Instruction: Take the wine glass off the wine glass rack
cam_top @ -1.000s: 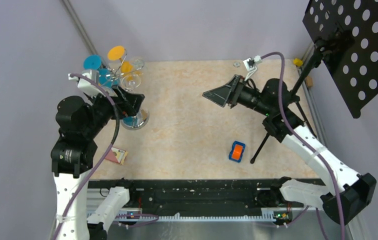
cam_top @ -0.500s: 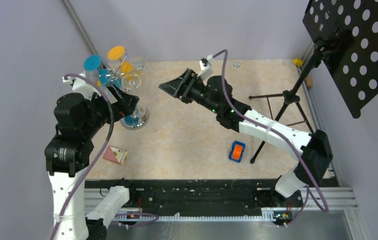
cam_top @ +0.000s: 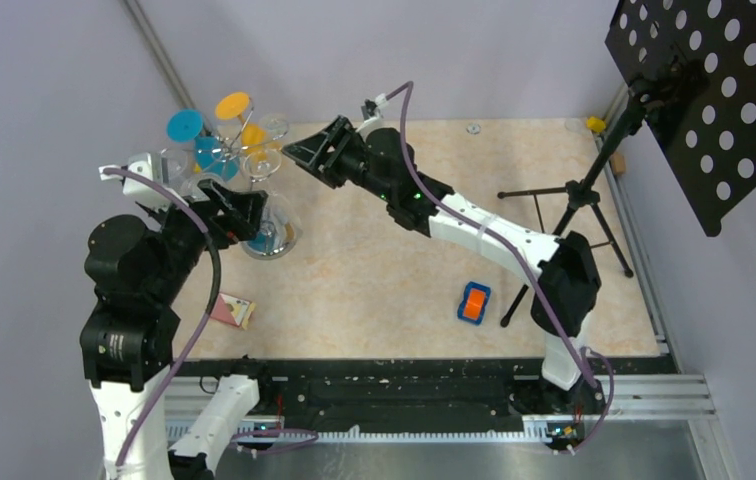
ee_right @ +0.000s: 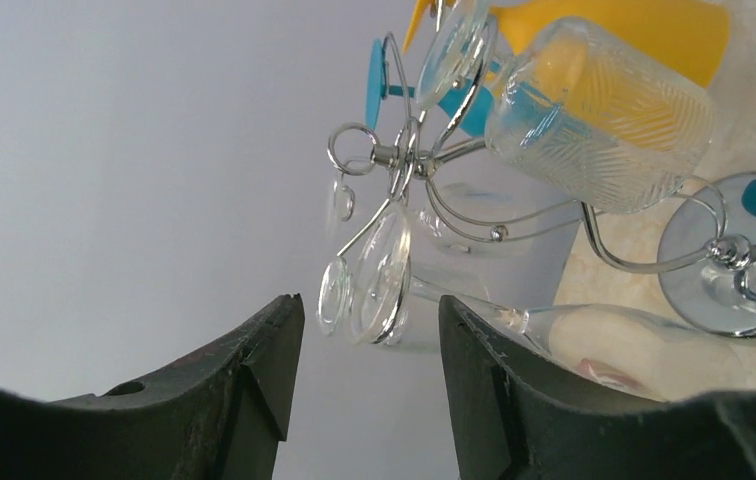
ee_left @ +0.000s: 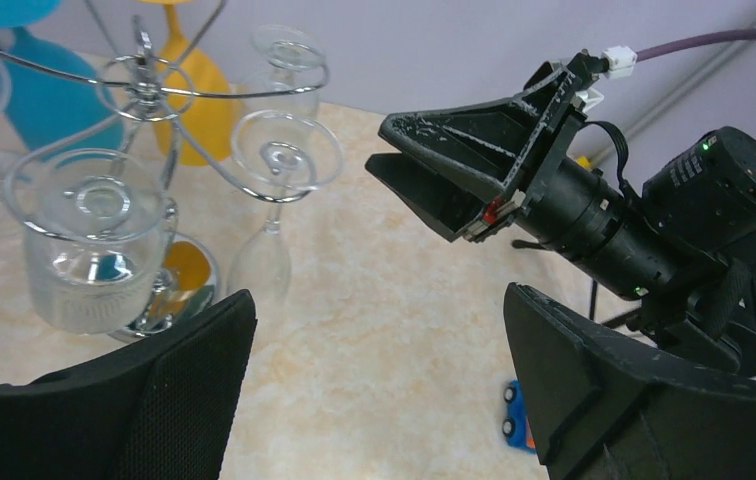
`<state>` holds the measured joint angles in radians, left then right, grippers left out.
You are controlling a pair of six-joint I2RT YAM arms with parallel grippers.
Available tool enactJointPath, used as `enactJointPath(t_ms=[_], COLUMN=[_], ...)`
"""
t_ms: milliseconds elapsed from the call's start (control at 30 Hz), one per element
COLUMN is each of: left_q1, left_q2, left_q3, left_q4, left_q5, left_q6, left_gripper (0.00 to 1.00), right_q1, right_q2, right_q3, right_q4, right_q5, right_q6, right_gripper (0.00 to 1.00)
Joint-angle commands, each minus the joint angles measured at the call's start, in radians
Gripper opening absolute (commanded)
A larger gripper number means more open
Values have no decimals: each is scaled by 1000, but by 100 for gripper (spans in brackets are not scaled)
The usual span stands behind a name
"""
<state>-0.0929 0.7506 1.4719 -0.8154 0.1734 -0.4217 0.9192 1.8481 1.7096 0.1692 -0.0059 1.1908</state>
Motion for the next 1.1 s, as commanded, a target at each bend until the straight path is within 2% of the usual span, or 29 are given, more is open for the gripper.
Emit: enactJointPath(t_ms=[0, 67, 133, 567, 700, 1067], left_q1=[-2, -1, -2, -2, -2, -2], left_q2=[-6, -9, -11, -32, -37, -32], left_q3=[44, 58, 67, 53, 43, 53], left_q4=[4, -4, -7, 3, 3, 17], left_q5=[-181, -230, -248, -233, -233, -229], left_q6=[28, 38, 47, 66, 67, 60], left_gripper=[97, 96, 96, 96, 96, 96], right_q1=[14, 16, 17, 21, 22, 40], right_q2=[80, 111, 135, 178, 169, 83], right_q3=[117, 149, 176, 212, 214, 167], right_q4=[-18, -15, -17, -6, -35, -44], right_q5=[-76, -101, -116, -139, -127, -52], right_q6=[51, 57, 65, 89, 80, 33], right_gripper=[54, 52, 47, 16, 1, 0])
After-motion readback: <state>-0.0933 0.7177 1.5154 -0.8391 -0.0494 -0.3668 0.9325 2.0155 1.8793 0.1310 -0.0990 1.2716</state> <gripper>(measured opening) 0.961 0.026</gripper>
